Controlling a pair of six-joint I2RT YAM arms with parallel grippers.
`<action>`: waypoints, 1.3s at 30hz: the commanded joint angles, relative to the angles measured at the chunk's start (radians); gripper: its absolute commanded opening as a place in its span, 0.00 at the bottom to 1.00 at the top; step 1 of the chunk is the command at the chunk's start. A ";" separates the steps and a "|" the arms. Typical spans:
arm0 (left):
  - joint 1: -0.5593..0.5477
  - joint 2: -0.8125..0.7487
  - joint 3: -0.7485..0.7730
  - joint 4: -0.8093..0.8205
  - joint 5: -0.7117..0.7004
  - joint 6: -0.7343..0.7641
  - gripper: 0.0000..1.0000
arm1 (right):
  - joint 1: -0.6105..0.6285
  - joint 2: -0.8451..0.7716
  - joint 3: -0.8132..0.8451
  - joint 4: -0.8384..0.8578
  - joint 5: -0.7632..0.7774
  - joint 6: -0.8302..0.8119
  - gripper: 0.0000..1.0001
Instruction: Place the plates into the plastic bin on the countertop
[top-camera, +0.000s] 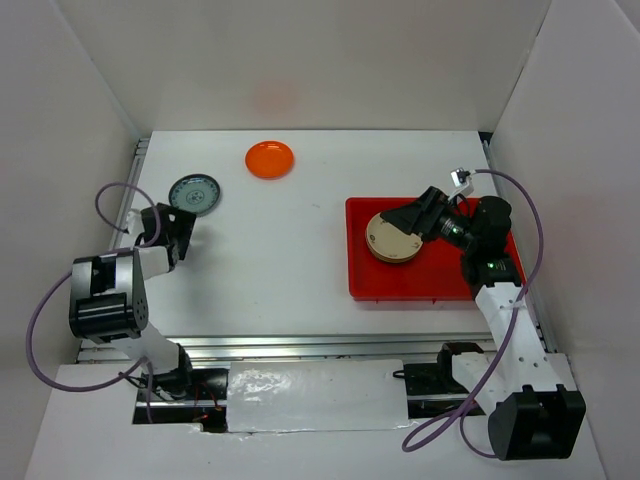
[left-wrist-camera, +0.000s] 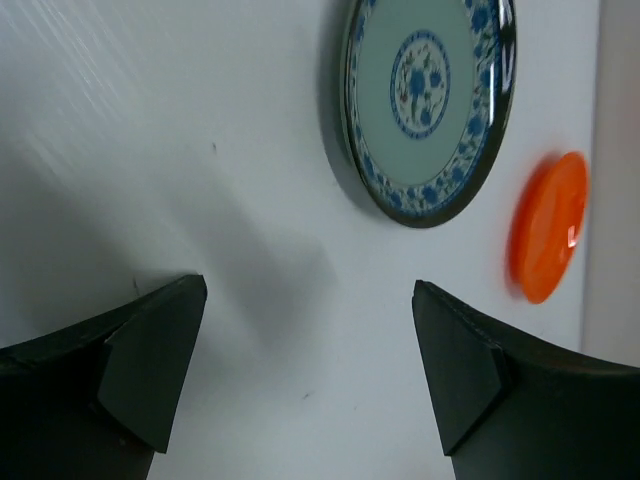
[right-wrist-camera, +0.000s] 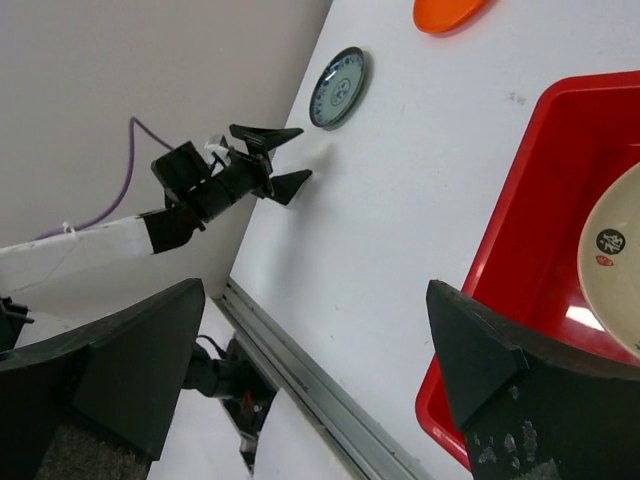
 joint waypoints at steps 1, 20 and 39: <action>0.110 0.051 -0.087 0.245 0.121 -0.089 0.99 | 0.006 0.003 0.036 0.072 -0.033 -0.014 1.00; 0.201 0.404 0.272 -0.045 0.250 -0.040 0.39 | 0.056 0.009 0.063 0.124 -0.004 0.042 1.00; -0.331 -0.144 0.470 -0.367 0.181 0.327 0.00 | 0.018 -0.118 0.120 -0.165 0.340 0.099 1.00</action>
